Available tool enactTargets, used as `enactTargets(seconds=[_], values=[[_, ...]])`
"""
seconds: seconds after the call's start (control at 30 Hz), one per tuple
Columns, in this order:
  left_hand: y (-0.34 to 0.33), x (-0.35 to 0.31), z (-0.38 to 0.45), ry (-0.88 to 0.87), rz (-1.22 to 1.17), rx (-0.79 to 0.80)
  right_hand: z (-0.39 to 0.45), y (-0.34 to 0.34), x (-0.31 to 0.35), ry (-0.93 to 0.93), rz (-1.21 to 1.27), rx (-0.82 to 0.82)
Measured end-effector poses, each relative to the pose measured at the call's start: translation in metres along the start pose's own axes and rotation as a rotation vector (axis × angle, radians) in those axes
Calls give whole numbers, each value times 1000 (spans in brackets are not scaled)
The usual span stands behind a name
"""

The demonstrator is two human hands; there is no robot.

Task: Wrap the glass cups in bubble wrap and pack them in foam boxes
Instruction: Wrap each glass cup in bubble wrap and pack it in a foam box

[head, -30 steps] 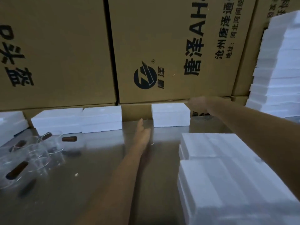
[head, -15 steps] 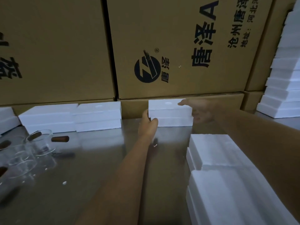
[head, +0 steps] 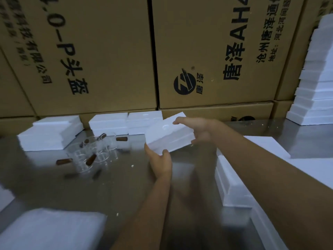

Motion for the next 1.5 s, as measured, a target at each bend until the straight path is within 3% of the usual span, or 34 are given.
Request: enactTargets(seconds=[0.33,0.67,0.9,1.03,1.23,1.3,1.4,1.5], values=[[122,-21,-113,-40,83,-3,-109,-105,-56,13,24,-50],[176,-31,-198,-86,243,4,-196,-145,-129,212,194,-336],[182,-47,-212,-248,343,-18,-221,-132,-124,313,24,-559],[178,-77,-178,-298,356,72,-214,-128,-91,423,52,-420],[160,-41,-135,21,363,344,-162,-119,-116,215,118,-231],[158,-27,-133,32,371,363,-147,-121,-133,158,112,-205],[157,-24,-128,-40,431,327,-141,-127,-148,173,115,-223],[152,-25,-116,-50,589,315,-144,-122,-147,282,200,-404]])
Point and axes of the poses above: each hand's wrist, its own z-axis towards the middle knuckle, its own y-axis out of the back of the hand, x = y × z, the point moved 8 cm from there along z, towards the middle knuckle, and after that the axes turned 9 degrees about x, right-handed, at the moved point
